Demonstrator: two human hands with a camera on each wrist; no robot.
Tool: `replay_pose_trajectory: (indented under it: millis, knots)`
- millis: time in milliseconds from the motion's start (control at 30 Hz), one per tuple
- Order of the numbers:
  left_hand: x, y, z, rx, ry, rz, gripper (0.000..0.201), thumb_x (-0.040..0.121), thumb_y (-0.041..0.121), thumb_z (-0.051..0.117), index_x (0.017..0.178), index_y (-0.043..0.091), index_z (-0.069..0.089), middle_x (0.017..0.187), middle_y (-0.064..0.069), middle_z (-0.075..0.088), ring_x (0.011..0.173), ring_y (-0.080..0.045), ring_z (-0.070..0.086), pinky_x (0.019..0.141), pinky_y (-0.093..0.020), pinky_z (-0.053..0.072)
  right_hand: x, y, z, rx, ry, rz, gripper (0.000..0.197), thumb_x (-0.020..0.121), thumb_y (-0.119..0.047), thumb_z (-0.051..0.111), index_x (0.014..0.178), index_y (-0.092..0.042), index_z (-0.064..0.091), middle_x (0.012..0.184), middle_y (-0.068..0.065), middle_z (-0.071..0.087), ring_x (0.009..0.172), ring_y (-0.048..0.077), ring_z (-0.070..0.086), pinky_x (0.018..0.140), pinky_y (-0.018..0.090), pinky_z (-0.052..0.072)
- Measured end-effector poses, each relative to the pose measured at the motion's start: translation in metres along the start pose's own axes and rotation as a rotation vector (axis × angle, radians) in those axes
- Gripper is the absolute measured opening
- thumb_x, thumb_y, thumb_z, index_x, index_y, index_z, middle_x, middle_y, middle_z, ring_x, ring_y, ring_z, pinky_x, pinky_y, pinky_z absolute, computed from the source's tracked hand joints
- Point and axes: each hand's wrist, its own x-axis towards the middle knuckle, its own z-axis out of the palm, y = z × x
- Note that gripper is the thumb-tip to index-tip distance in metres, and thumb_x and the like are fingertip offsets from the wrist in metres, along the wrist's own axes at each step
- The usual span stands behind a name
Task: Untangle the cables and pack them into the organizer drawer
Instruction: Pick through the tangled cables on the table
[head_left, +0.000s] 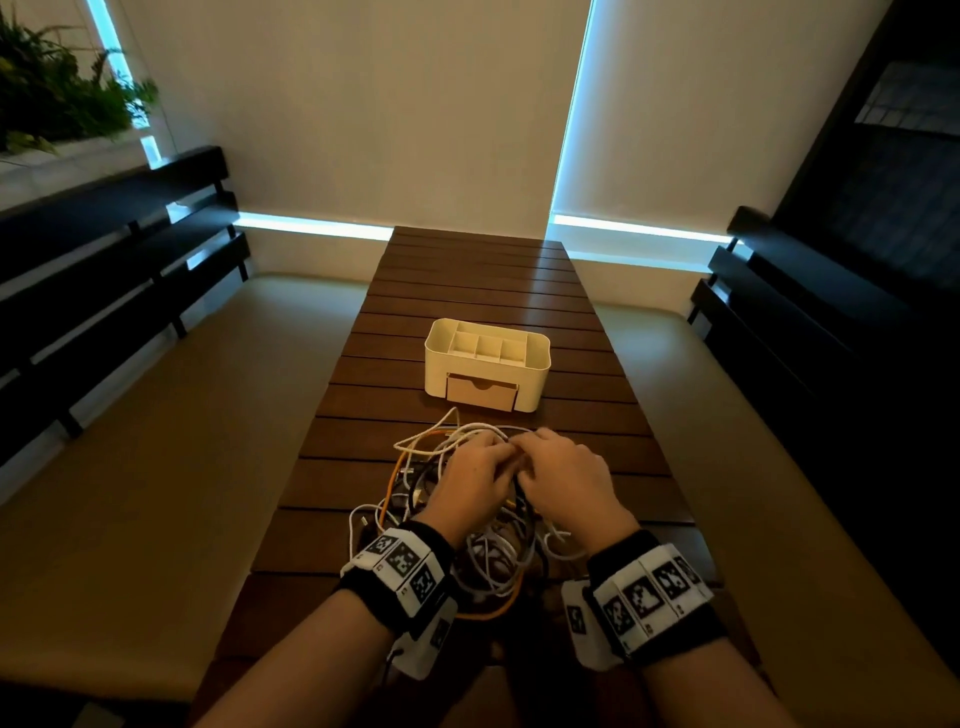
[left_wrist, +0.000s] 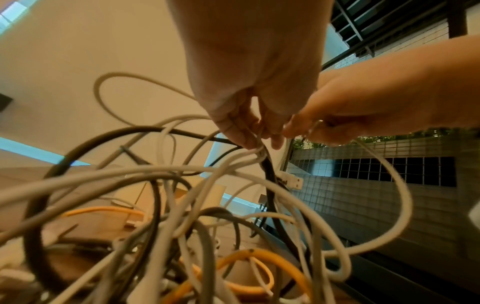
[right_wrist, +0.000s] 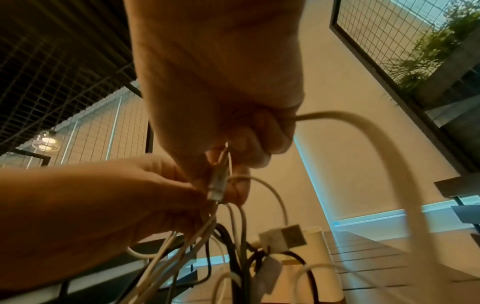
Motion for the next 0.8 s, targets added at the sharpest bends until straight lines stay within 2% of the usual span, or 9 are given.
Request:
replay_pose_trajectory:
  millis: [100,167,233,333,400,500,567,700,800]
  knots:
    - [-0.011,-0.002,0.003,-0.219,0.100,-0.118,0.031,0.085,0.007,0.065,0.112,0.019,0.056,0.097,0.003,0.060,0.087,-0.009,0.059,0.077,-0.021,0.050,0.004,0.005,0.003,-0.055,-0.008,0.102,0.020,0.094,-0.031,0.048,0.110,-0.021,0.056,0.109,0.001,0.059,0.100,0.024,0.060,0.079,0.036,0.047]
    - [-0.019,-0.001,0.006,-0.305,-0.030,-0.298,0.033,0.083,0.009,0.068,0.104,0.021,0.045,0.095,0.003,0.060,0.084,-0.009,0.061,0.072,-0.021,0.053,0.006,0.013,0.005,-0.027,-0.068,0.166,0.018,0.092,-0.033,0.052,0.101,-0.022,0.061,0.102,0.001,0.062,0.098,0.022,0.060,0.080,0.036,0.050]
    - [-0.026,-0.004,0.019,-0.095,-0.215,-0.297,0.020,0.088,0.020,0.063,0.098,0.015,0.046,0.095,-0.004,0.062,0.087,-0.018,0.061,0.077,-0.034,0.052,0.009,0.023,0.007,0.026,-0.165,0.214,0.018,0.089,-0.041,0.056,0.092,-0.026,0.065,0.098,-0.001,0.065,0.097,0.020,0.060,0.080,0.034,0.050]
    - [-0.029,0.000,0.033,-0.019,-0.347,-0.337,0.030,0.095,0.030,0.048,0.121,0.014,0.047,0.115,-0.011,0.062,0.107,-0.030,0.057,0.090,-0.041,0.047,0.012,0.030,0.013,0.024,-0.349,0.234,0.033,0.082,-0.060,0.054,0.072,-0.030,0.064,0.098,0.001,0.063,0.108,0.020,0.056,0.080,0.034,0.046]
    - [-0.028,0.002,0.036,-0.102,-0.350,-0.375,0.032,0.099,0.028,0.040,0.128,0.015,0.043,0.122,-0.013,0.059,0.112,-0.032,0.055,0.093,-0.040,0.045,0.011,0.031,0.020,-0.001,-0.373,0.251,0.033,0.090,-0.054,0.047,0.081,-0.026,0.064,0.100,0.002,0.061,0.111,0.023,0.056,0.083,0.035,0.045]
    - [-0.026,0.005,0.039,-0.243,-0.359,-0.397,0.039,0.102,0.023,0.037,0.140,0.019,0.036,0.129,-0.010,0.056,0.114,-0.028,0.056,0.090,-0.030,0.044,0.007,0.027,0.029,-0.056,-0.361,0.259,0.029,0.097,-0.034,0.038,0.112,-0.020,0.058,0.120,0.007,0.060,0.112,0.028,0.055,0.087,0.037,0.042]
    - [-0.027,0.003,0.039,-0.285,-0.391,-0.391,0.045,0.099,0.012,0.040,0.143,0.019,0.030,0.121,-0.010,0.058,0.105,-0.028,0.061,0.083,-0.033,0.049,0.004,0.024,0.033,-0.056,-0.379,0.226,0.032,0.098,-0.036,0.036,0.119,-0.018,0.052,0.123,0.009,0.058,0.114,0.029,0.054,0.085,0.037,0.042]
    - [-0.023,0.000,0.031,-0.334,-0.361,-0.340,0.044,0.089,-0.004,0.043,0.129,0.014,0.041,0.109,-0.005,0.057,0.102,-0.027,0.059,0.084,-0.037,0.051,-0.001,0.021,0.024,-0.026,-0.282,0.127,0.033,0.097,-0.046,0.034,0.105,-0.022,0.056,0.104,0.002,0.063,0.102,0.024,0.059,0.083,0.037,0.046]
    - [-0.019,0.001,0.025,-0.444,-0.301,-0.399,0.036,0.092,0.003,0.049,0.126,0.016,0.050,0.099,0.003,0.058,0.085,-0.012,0.060,0.076,-0.022,0.051,-0.003,0.021,0.007,0.108,-0.160,0.051,0.034,0.098,-0.044,0.035,0.082,-0.026,0.059,0.079,-0.006,0.060,0.081,0.016,0.058,0.073,0.035,0.049]
